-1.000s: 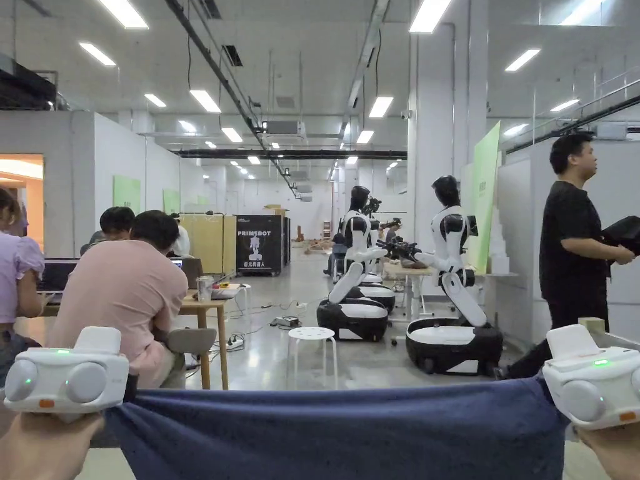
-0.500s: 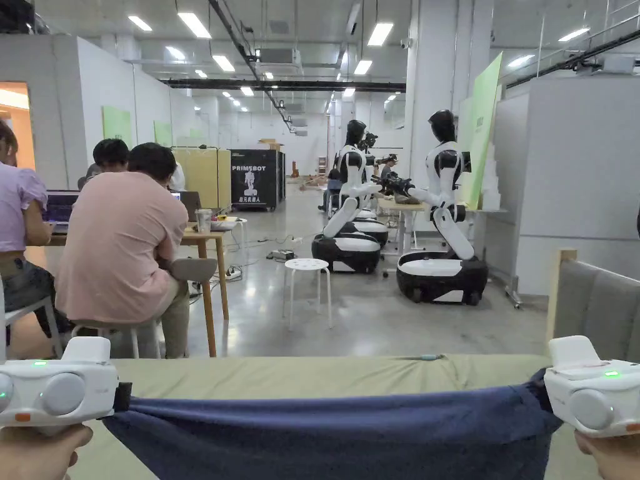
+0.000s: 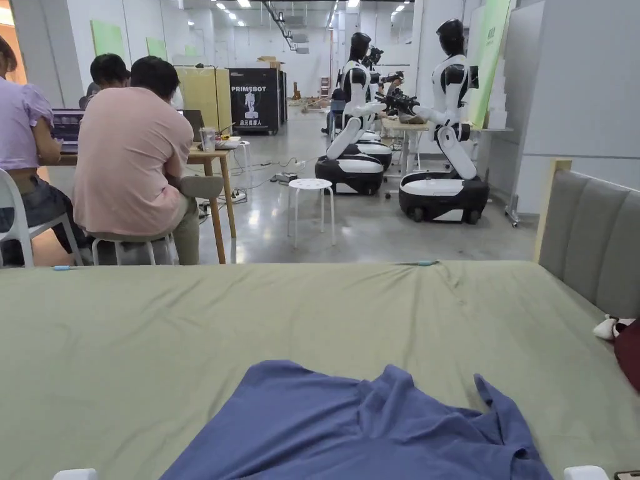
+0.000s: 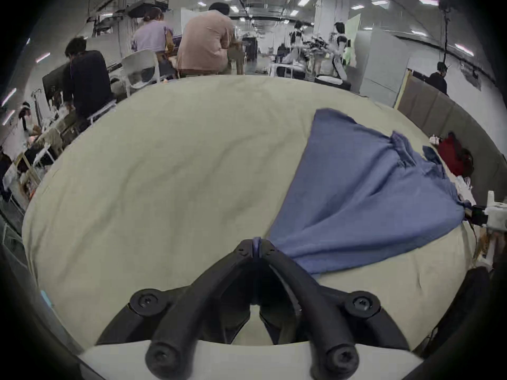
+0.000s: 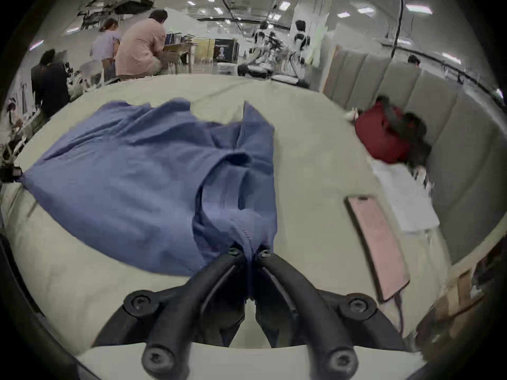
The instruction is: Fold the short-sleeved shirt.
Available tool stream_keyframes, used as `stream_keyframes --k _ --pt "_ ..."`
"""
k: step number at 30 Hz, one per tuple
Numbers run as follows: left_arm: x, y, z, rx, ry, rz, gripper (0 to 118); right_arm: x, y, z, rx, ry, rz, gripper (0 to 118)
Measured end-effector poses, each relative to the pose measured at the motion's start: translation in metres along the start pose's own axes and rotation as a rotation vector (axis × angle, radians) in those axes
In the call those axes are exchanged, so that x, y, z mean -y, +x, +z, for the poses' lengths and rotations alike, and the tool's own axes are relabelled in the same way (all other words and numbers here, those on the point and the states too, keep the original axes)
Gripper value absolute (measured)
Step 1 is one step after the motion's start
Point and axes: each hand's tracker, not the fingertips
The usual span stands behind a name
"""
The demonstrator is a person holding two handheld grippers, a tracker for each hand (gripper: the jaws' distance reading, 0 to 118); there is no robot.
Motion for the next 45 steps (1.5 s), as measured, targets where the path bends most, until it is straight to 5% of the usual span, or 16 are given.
stream_keyframes --k 2,4,11,14,15,16,19,22,24,30,31,33,34,42,44,45 --pt "-0.001 0.004 0.004 -0.02 0.019 -0.051 47 -0.002 0.006 0.004 -0.055 -0.005 -0.02 26" --pt "-0.008 0.021 0.018 -0.079 0.049 -0.118 94 -0.017 -0.013 0.026 0.009 0.094 0.038 77" --pt "-0.049 0.141 0.061 0.057 0.341 -0.248 84 -0.097 -0.118 0.09 -0.163 0.422 0.049 98" --pt "-0.051 0.184 0.071 0.066 0.453 -0.275 54 -0.111 -0.155 0.092 -0.209 0.464 -0.024 83" --pt "-0.05 0.192 0.071 0.049 0.474 -0.287 28 -0.111 -0.165 0.092 -0.205 0.459 -0.036 60" --pt "-0.046 0.197 0.069 0.041 0.468 -0.29 0 -0.112 -0.173 0.092 -0.215 0.46 -0.037 16" --pt "-0.048 0.191 0.068 0.045 0.469 -0.238 0 -0.115 -0.186 0.084 -0.13 0.48 -0.006 0" --pt "-0.059 0.168 0.065 0.09 0.349 -0.231 0 -0.123 -0.186 0.079 -0.228 0.447 0.006 0" --pt "-0.071 0.139 0.056 0.053 0.258 -0.217 0 -0.127 -0.192 0.075 -0.199 0.458 0.043 0" --pt "-0.091 0.012 0.013 0.081 -0.097 0.036 0 -0.122 -0.197 0.067 -0.229 0.432 0.044 0" --pt "-0.088 -0.002 0.009 0.076 -0.12 0.064 21 -0.122 -0.197 0.063 -0.235 0.422 0.042 0" --pt "-0.08 -0.03 0.0 0.077 -0.187 0.145 82 -0.119 -0.198 0.058 -0.24 0.404 0.038 0" --pt "-0.076 -0.039 -0.005 0.067 -0.207 0.169 96 -0.117 -0.199 0.057 -0.243 0.395 0.034 0" --pt "-0.035 -0.025 -0.03 0.142 -0.378 0.209 78 -0.114 -0.194 0.05 -0.231 0.364 0.031 0" --pt "-0.039 -0.018 -0.032 0.072 -0.363 0.078 57 -0.114 -0.19 0.048 -0.226 0.358 0.036 0" --pt "-0.042 -0.017 -0.03 0.055 -0.38 0.05 34 -0.115 -0.187 0.046 -0.218 0.355 0.039 0"
